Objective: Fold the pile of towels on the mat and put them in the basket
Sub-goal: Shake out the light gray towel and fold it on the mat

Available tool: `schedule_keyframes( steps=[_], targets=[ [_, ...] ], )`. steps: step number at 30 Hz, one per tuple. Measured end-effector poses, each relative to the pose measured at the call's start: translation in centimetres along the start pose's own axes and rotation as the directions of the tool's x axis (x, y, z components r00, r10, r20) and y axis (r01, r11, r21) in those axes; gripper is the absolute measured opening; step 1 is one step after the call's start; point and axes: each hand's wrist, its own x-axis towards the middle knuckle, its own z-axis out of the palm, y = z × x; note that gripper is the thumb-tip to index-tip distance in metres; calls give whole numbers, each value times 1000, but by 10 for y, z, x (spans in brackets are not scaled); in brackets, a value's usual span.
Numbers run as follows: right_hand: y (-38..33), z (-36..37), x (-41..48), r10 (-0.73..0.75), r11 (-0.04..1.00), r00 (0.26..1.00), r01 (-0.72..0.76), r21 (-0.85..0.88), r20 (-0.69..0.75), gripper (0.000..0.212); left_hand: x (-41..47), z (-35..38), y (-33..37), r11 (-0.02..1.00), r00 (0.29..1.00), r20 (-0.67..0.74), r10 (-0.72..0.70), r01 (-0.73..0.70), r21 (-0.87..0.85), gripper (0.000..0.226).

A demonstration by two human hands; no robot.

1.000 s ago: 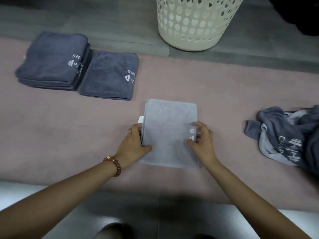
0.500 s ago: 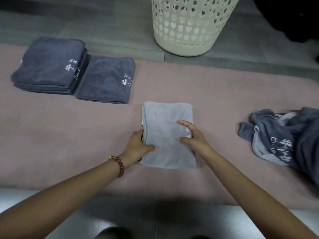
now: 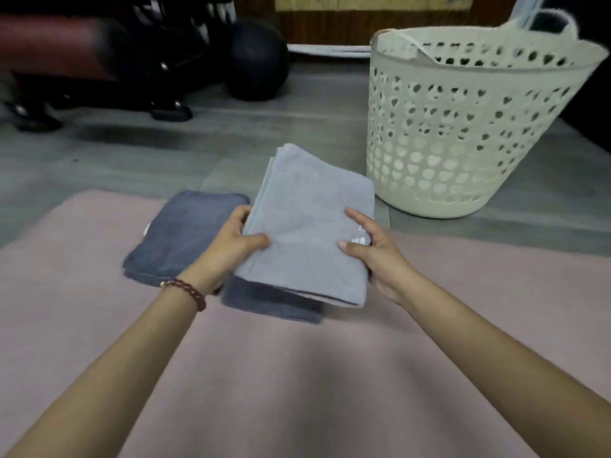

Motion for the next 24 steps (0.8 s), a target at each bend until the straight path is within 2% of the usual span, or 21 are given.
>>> schedule_keyframes(
  steps=[3,5,9,12,15,19,22,24],
  targets=[
    [52,13,42,213,976,977,-213,-40,-7,65,29,-21,-62,950,981,-84,-175,191,247,56],
    [88,13,49,289,951,957,-290,-108,-29,64,23,-17,-106,887,968,-141,-208,248,390,56],
    [105,15,54,84,937,987,-125,-326,-137,56,1,-3,-135,868,966,-256,39,94,487,55],
    [107,20,53,-22,881,995,-25,-472,-95,58,-6,-3,-135,870,940,-302,156,14,494,51],
    [111,23,52,-33,890,994,-16,-456,-99,59,-6,-10,-142,863,938,-317,144,38,503,47],
    [108,24,56,27,877,995,-70,-475,-98,62,-10,-6,-143,830,924,-361,128,99,549,40],
    [98,29,55,46,808,996,-86,-583,-83,61,-18,-2,-144,815,903,-403,150,117,567,36],
    [94,37,49,42,754,991,-113,-647,-124,58,-18,-2,-145,819,889,-445,112,170,547,37]
  ],
)
